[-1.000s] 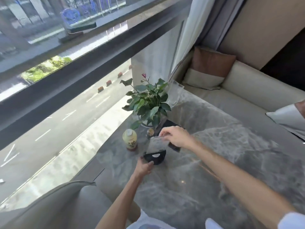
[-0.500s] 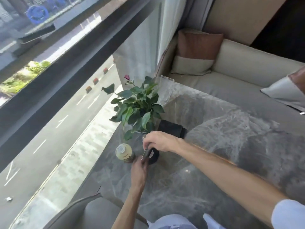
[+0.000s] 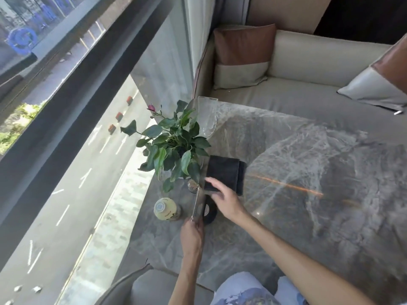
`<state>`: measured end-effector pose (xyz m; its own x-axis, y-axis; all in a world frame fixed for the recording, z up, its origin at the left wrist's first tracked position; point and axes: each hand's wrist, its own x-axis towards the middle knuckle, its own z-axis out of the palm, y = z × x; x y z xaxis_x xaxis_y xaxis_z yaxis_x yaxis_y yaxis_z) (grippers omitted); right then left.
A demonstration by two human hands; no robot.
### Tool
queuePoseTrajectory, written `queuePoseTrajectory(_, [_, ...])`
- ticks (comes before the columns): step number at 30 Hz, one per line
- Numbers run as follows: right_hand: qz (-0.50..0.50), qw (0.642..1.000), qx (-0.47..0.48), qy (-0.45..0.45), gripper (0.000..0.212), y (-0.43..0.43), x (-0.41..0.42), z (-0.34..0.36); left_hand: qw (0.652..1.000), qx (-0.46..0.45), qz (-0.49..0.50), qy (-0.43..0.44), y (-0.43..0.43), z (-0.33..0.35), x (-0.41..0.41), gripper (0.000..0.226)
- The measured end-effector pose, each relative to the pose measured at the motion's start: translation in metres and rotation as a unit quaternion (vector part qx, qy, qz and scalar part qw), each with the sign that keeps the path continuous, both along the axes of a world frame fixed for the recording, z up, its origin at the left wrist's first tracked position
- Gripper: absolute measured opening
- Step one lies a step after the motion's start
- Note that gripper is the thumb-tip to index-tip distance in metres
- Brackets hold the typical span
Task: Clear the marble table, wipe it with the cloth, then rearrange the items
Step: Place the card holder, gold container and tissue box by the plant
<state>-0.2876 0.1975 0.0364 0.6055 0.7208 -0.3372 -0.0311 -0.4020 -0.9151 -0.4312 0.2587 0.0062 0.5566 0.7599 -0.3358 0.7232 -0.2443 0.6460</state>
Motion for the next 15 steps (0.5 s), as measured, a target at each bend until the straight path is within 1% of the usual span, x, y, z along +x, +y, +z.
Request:
queuePoseTrajectory(1, [-0.069,0.996,-0.046,0.027,0.052,-0.006,-0.003,-0.016,1.000,-0.008,-0.006,0.003,0.001,0.003,-0.001,0.025])
queuePoseTrajectory(2, [-0.110,0.988,-0.101,0.049,0.047,-0.011,-0.006,-0.032,1.000,-0.016,-0.011,0.000,0.002,0.008,-0.001,0.030])
queuePoseTrajectory(4, [-0.138,0.965,-0.193,0.115,0.042,-0.018,-0.014,-0.057,0.999,-0.030,-0.039,-0.019,0.005,0.021,0.000,0.042])
queuePoseTrajectory(5, [-0.145,0.954,-0.213,0.151,0.044,-0.019,-0.018,-0.065,0.997,-0.033,-0.058,-0.035,0.007,0.029,0.000,0.040])
queuePoseTrajectory(7, [-0.163,0.941,-0.202,0.217,0.046,-0.017,-0.027,-0.072,0.994,-0.048,-0.076,-0.062,0.013,0.043,0.003,0.027])
queuePoseTrajectory(9, [-0.187,0.927,-0.156,0.284,0.042,-0.011,-0.035,-0.077,0.989,-0.085,-0.086,-0.080,0.019,0.055,0.007,0.028])
queuePoseTrajectory(11, [-0.226,0.910,-0.125,0.324,0.044,-0.002,-0.042,-0.079,0.987,-0.108,-0.101,-0.058,0.024,0.063,0.015,0.024])
queuePoseTrajectory(14, [-0.281,0.887,-0.119,0.347,0.051,0.007,-0.051,-0.074,0.989,-0.059,-0.134,-0.004,0.031,0.067,0.025,0.012])
queuePoseTrajectory(15, [-0.291,0.882,-0.117,0.350,0.052,0.009,-0.054,-0.074,0.989,-0.044,-0.139,0.008,0.033,0.067,0.025,0.011])
